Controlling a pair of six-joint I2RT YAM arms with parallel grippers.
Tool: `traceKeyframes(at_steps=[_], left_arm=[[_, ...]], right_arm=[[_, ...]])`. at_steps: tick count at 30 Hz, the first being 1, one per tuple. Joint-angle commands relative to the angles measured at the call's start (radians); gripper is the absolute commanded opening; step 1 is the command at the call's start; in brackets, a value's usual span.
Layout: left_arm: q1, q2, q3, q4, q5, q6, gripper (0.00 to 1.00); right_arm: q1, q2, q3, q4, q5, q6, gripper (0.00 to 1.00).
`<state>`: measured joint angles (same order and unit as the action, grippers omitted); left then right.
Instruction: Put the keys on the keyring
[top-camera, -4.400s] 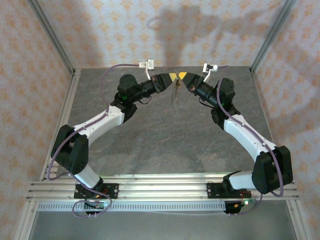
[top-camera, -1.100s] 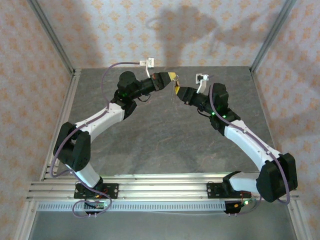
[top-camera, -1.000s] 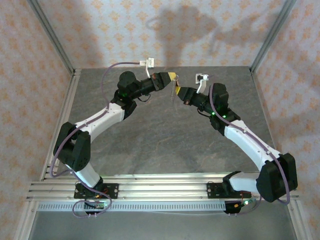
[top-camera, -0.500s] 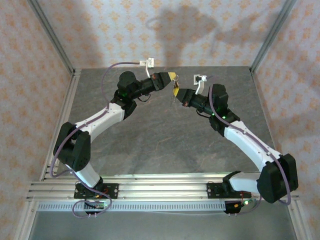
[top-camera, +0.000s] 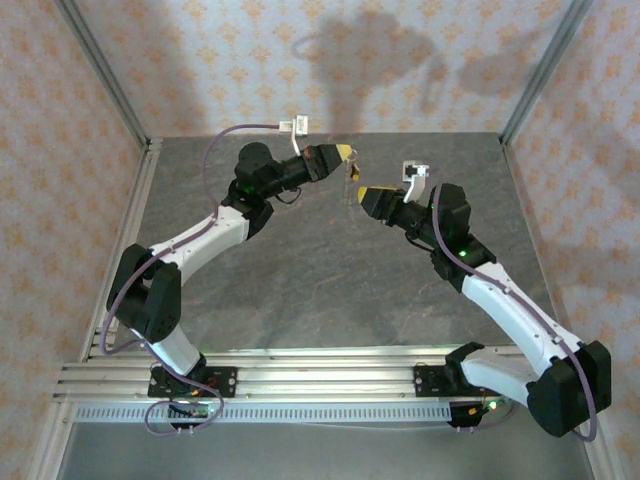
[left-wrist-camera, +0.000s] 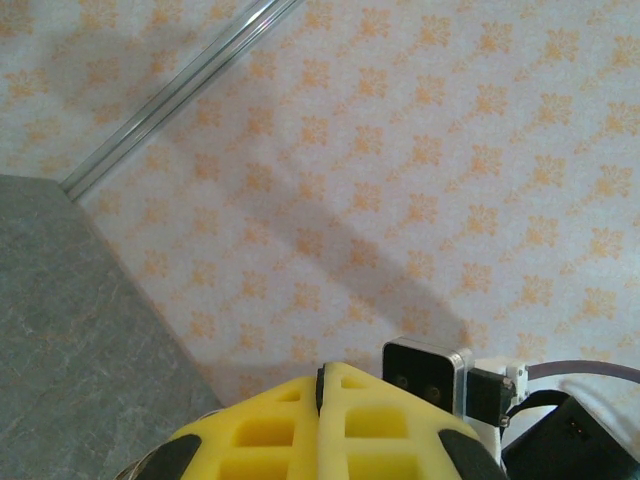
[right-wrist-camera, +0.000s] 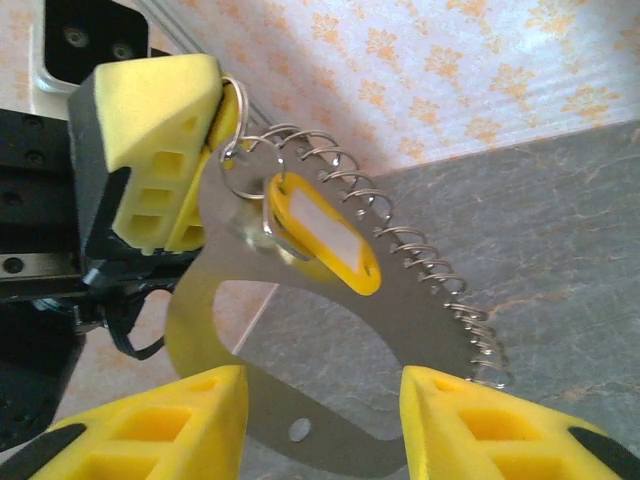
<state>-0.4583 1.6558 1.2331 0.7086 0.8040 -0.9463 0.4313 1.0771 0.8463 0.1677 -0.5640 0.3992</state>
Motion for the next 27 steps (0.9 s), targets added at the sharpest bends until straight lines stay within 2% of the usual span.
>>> traceKeyframes(at_steps=[1, 17, 19, 22, 24, 26, 27], left_arm=[[-0.009, -0.032, 0.03, 0.054, 0.004, -0.012, 0.0], [-0.013, -0.021, 0.041, 0.052, 0.011, -0.017, 0.0], [-0.013, -0.02, 0.04, 0.052, 0.01, -0.017, 0.0], [-0.012, -0.021, 0.039, 0.058, 0.006, -0.019, 0.0], [-0.012, -0.021, 0.037, 0.057, 0.004, -0.017, 0.0], [-0.013, -0.022, 0.037, 0.056, 0.004, -0.017, 0.0], [-0.012, -0.02, 0.037, 0.058, 0.004, -0.017, 0.0]], right_arm=[[-0.003, 0.021, 0.049, -0.011, 0.038, -0.034, 0.44], [0.009, 0.178, 0.164, 0.074, 0.009, -0.027, 0.44], [0.009, 0.192, 0.172, 0.084, -0.008, -0.022, 0.38], [0.009, 0.194, 0.167, 0.089, -0.034, -0.02, 0.18], [0.009, 0.181, 0.149, 0.095, -0.04, -0.018, 0.07], [0.009, 0.166, 0.133, 0.099, -0.044, -0.015, 0.0], [0.009, 0.161, 0.129, 0.101, -0.05, -0.01, 0.0]])
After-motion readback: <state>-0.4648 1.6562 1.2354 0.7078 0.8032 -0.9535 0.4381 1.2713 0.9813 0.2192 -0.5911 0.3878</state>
